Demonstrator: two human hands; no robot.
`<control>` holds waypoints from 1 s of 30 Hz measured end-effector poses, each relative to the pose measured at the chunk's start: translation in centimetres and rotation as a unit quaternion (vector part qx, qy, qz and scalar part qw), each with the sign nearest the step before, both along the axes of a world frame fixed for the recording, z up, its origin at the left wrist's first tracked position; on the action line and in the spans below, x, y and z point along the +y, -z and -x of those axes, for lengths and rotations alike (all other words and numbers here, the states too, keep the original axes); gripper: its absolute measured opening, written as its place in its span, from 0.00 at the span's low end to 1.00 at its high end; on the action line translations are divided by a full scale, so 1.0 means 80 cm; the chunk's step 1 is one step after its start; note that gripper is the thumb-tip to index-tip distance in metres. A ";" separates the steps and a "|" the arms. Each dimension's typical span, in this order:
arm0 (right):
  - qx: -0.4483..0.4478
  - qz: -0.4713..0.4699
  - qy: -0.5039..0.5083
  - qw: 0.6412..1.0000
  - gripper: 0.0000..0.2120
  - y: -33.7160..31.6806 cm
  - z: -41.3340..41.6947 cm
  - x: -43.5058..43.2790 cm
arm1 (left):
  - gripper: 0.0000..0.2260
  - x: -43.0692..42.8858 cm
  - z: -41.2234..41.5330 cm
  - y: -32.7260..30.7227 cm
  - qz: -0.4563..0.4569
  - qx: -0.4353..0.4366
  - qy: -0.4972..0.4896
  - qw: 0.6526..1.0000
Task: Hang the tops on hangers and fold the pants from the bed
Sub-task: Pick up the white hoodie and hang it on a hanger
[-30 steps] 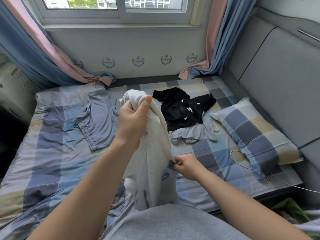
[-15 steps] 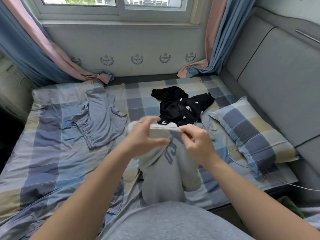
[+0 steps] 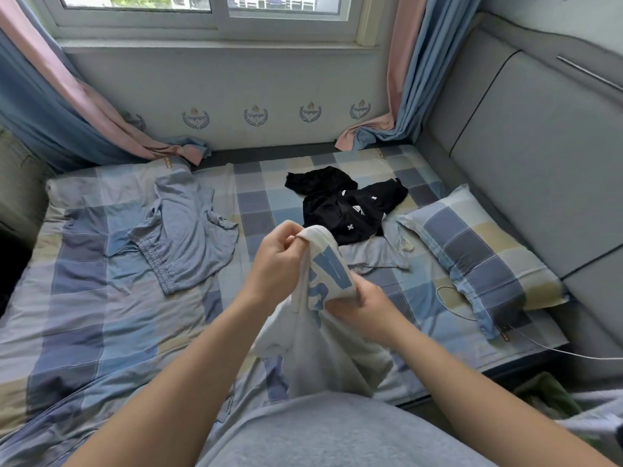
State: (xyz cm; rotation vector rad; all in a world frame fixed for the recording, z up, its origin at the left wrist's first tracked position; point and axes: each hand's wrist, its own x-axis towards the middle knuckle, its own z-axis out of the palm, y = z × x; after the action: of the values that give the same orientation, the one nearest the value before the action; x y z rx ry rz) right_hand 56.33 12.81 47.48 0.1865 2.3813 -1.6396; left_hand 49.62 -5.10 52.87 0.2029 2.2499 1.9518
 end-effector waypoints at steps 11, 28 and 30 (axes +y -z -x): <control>-0.102 -0.036 0.045 0.993 0.08 0.053 -0.006 0.032 | 0.10 -0.022 0.028 -0.011 0.004 0.045 -0.074 0.996; -0.074 0.239 0.301 0.920 0.12 -0.109 0.074 -0.018 | 0.31 0.005 -0.029 0.046 0.159 -0.124 0.185 0.962; -0.067 0.298 0.302 0.903 0.13 -0.123 0.075 -0.021 | 0.34 0.017 -0.037 0.049 0.064 -0.148 0.265 0.951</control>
State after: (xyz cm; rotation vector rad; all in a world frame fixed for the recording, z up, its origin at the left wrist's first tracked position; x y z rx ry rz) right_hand 50.31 11.16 57.31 0.9516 1.6862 -2.4387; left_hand 52.54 -3.75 48.98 0.4164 1.8706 1.4444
